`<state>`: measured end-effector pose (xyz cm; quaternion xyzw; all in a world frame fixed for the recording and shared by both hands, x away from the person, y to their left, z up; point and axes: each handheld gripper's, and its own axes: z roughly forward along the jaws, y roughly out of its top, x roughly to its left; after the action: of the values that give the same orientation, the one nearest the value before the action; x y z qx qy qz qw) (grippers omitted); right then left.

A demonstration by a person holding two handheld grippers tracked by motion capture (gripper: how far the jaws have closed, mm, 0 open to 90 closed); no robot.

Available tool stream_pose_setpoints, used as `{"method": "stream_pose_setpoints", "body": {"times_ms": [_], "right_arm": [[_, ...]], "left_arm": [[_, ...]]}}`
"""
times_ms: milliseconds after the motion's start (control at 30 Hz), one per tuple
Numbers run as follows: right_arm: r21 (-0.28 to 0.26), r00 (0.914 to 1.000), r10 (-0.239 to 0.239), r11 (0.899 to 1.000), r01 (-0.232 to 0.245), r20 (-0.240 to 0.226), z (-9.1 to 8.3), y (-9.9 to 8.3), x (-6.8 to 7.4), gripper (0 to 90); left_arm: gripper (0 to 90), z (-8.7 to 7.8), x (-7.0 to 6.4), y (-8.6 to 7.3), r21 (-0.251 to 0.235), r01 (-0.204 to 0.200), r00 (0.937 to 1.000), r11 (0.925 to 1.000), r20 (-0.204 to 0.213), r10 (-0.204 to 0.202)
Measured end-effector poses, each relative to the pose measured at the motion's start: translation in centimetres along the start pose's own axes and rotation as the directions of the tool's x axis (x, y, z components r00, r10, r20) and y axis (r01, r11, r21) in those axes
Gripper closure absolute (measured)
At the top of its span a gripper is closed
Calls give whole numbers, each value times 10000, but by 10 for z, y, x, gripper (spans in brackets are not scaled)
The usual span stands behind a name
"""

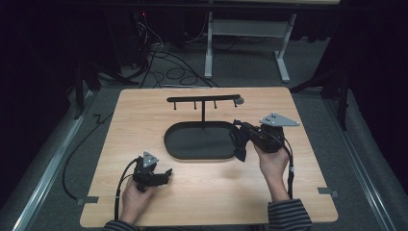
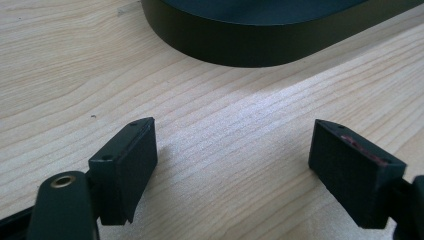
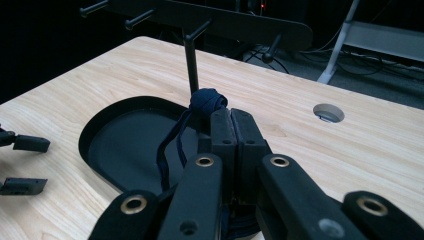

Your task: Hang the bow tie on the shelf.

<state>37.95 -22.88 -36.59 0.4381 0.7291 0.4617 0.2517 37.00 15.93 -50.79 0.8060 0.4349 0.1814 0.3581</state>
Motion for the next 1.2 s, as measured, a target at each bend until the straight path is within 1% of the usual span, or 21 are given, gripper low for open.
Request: {"method": "stream_pose_setpoints", "body": {"times_ms": [167,533,900,1200], "right_arm": [[14,10000,-22,10000,22,66,4,4,-2,900],[46,9995,207,9998,-208,221,11,10,-8,900],[-40,9993,108,9999,-106,349,17,21,-11,900],[-36,9987,220,9998,-218,454,22,24,-17,900]], "left_arm": [[200,0,0,0,-2,-1,10000,10000,3,1],[200,0,0,0,-5,-17,10000,10000,5,17],[200,0,0,0,-4,-15,10000,10000,6,15],[199,0,0,0,-5,-17,10000,10000,13,17]]}}
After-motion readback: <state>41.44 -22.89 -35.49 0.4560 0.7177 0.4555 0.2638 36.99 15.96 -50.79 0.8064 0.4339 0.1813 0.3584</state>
